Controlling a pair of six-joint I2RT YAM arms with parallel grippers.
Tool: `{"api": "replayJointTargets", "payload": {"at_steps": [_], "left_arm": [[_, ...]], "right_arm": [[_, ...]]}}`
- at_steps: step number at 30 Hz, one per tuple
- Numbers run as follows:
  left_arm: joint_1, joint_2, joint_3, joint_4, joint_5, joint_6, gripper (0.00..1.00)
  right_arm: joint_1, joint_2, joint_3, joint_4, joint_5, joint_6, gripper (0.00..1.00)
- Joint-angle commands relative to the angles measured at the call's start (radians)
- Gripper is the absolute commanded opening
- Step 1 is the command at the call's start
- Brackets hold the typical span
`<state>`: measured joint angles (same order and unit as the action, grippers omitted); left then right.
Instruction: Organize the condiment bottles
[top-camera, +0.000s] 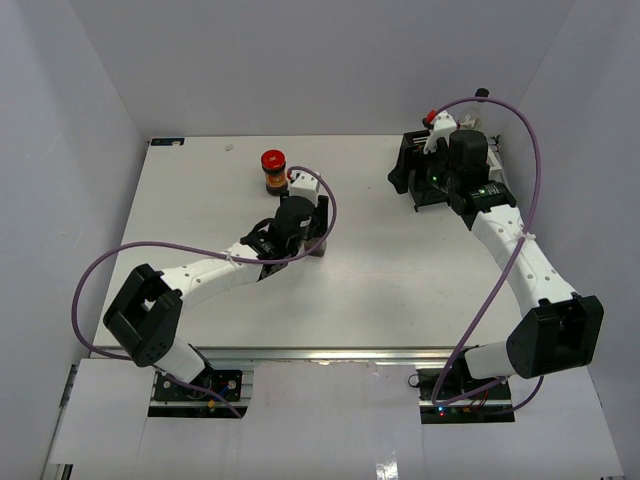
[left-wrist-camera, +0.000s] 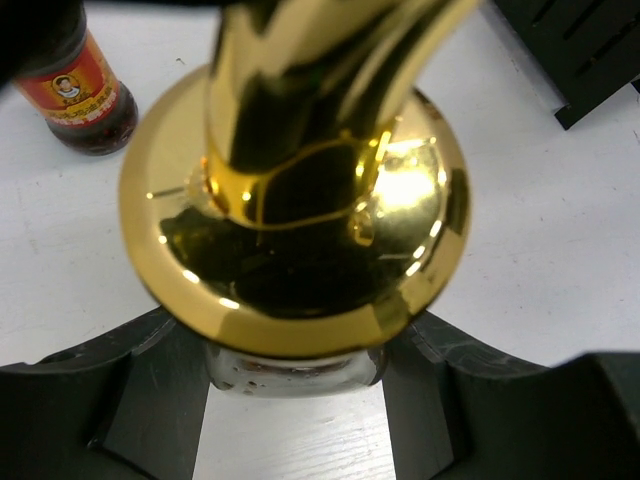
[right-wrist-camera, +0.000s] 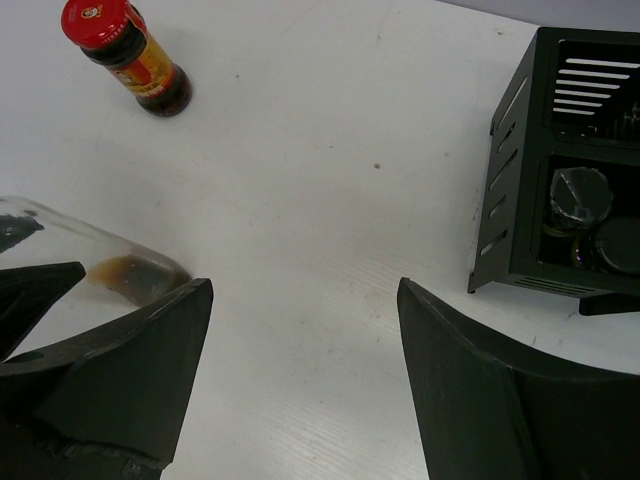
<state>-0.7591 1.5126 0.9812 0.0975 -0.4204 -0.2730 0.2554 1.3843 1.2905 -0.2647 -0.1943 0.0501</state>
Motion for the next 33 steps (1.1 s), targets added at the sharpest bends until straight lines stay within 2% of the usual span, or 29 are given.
{"api": "replayJointTargets", "payload": {"at_steps": [1,8,10,12,15,23,24,33], "left_arm": [[-0.037,0.033,0.081,0.002,-0.080,0.011,0.00],[-0.046,0.079,0.125,-0.039,-0.079,-0.001,0.15],[-0.047,0.083,0.126,-0.045,-0.076,-0.007,0.24],[-0.048,0.089,0.129,-0.057,-0.075,-0.006,0.45],[-0.052,0.102,0.139,-0.076,-0.081,-0.001,0.63],[-0.068,0.103,0.155,-0.134,-0.095,0.001,0.82],[-0.068,0.100,0.155,-0.139,-0.097,0.001,0.96],[-0.072,0.056,0.166,-0.198,-0.118,-0.012,0.98]], "right_arm": [[0.000,-0.027,-0.010,0.058,0.025,0.010,0.80],[-0.001,-0.035,-0.013,0.054,0.044,0.002,0.81],[-0.001,-0.038,-0.014,0.053,0.044,0.002,0.81],[-0.001,-0.039,-0.014,0.054,0.044,0.002,0.81],[-0.001,-0.039,-0.018,0.058,0.044,0.002,0.81],[0.001,-0.036,-0.037,0.071,0.035,0.005,0.81],[0.001,-0.033,-0.036,0.071,0.035,0.004,0.81],[-0.001,-0.021,-0.028,0.055,0.021,-0.001,0.81]]}}
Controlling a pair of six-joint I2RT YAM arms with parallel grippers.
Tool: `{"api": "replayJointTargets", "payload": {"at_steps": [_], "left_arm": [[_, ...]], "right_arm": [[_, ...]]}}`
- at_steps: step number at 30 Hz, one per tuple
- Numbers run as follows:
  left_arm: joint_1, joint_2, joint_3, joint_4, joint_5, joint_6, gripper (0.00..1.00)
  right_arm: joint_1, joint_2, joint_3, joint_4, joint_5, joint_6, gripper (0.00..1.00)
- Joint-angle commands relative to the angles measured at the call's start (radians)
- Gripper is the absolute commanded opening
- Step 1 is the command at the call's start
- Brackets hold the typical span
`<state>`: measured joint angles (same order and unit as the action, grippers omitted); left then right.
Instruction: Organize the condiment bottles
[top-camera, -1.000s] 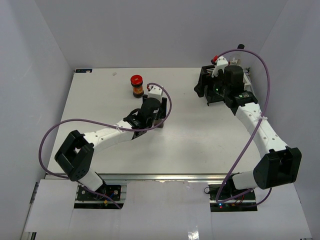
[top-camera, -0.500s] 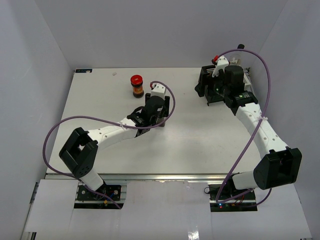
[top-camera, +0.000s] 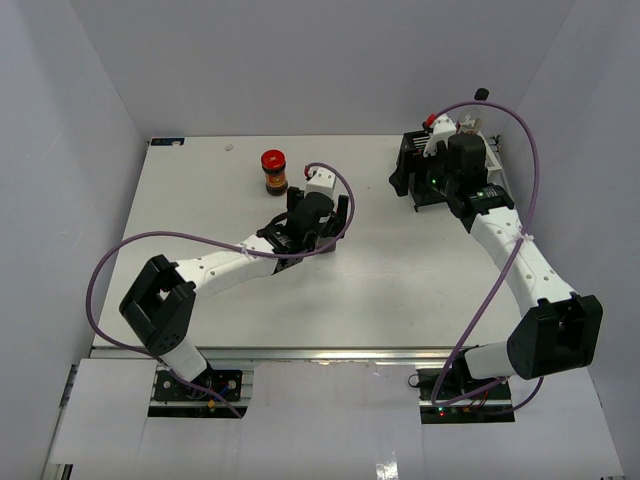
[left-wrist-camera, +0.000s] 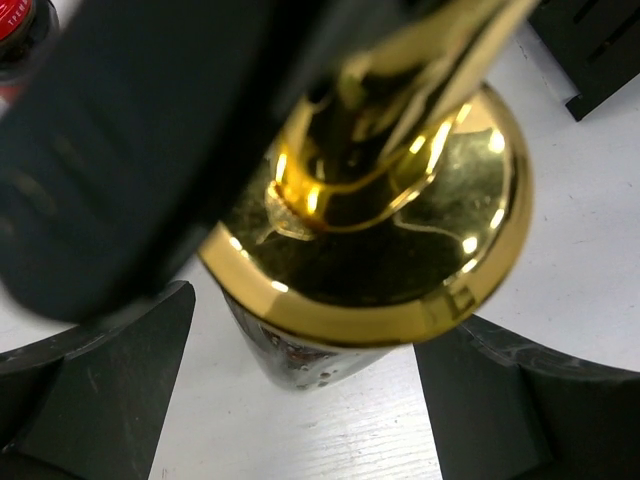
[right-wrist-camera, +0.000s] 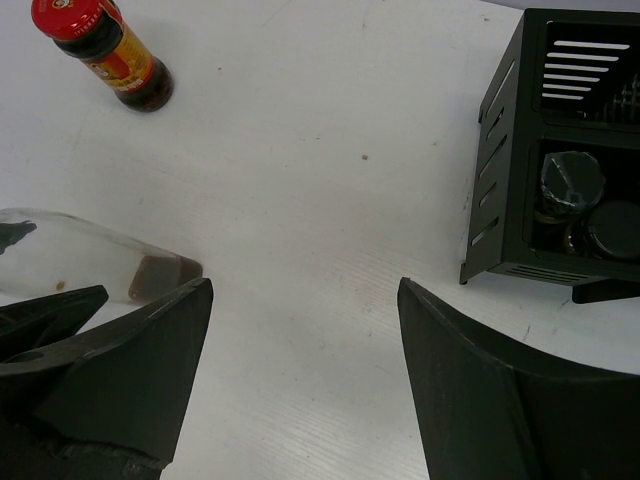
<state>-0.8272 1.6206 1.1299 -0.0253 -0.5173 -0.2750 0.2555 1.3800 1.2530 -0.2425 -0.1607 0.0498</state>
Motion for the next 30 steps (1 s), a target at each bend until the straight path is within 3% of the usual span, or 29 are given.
{"api": "replayJointTargets", "payload": {"at_steps": [1,22,30], "left_arm": [[-0.004,-0.056,0.015,-0.080,-0.023,-0.013,0.98],[-0.006,-0.202,-0.075,-0.131,0.121,-0.056,0.98],[-0.006,-0.318,-0.096,-0.258,0.122,-0.095,0.98]], "right_arm": [[-0.001,-0.017,0.012,0.030,-0.016,-0.001,0.81],[0.003,-0.027,0.007,0.001,-0.080,0.017,0.81],[0.028,-0.023,0.025,0.000,-0.141,0.002,0.82]]}}
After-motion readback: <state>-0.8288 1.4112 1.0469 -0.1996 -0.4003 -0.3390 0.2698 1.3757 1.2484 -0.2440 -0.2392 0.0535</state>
